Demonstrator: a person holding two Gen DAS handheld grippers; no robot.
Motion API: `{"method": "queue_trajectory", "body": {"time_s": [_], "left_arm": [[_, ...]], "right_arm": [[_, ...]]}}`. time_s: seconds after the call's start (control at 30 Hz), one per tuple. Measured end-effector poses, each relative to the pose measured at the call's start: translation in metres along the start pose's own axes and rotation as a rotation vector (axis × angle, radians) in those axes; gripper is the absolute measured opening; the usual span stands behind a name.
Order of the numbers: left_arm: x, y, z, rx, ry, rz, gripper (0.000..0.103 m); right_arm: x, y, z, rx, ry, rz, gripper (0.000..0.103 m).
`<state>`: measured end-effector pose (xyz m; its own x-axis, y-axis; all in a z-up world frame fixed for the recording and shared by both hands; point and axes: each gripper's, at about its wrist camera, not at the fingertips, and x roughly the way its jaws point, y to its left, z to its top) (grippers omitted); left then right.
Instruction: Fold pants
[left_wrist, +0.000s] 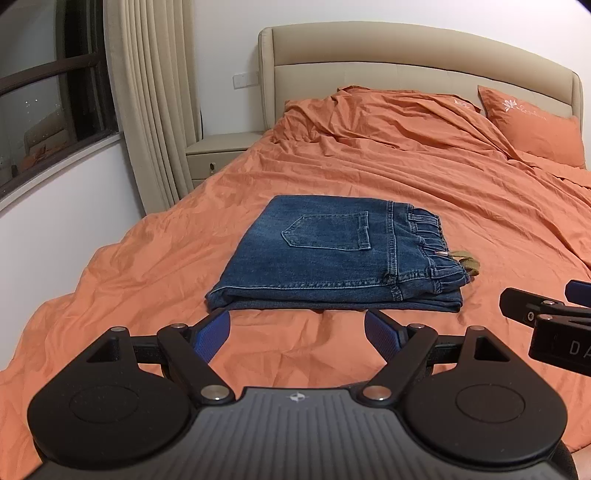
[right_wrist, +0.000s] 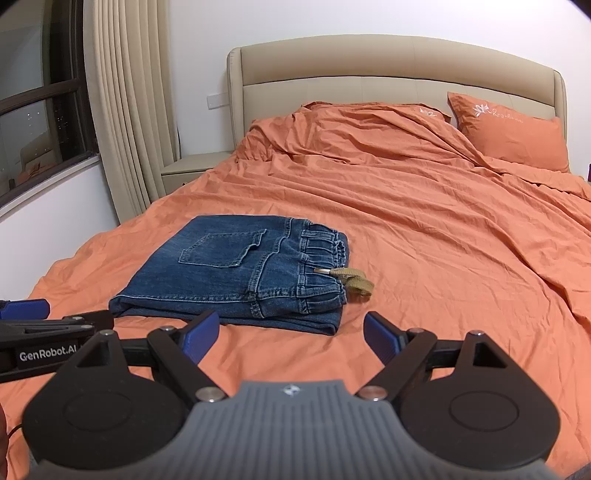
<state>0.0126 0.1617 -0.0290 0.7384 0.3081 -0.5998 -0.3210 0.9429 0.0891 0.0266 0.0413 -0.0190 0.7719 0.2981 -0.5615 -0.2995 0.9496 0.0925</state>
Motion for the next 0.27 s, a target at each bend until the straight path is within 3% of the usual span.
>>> {"method": "queue_trajectory", "body": {"time_s": [0.27], "left_arm": [[-0.0033,-0.0018,0.0008,-0.003,-0.009,0.004,0.096]], "right_arm": [[-0.0034,-0.0011,0.0017,0.011,-0.001,0.003,0.082]]}}
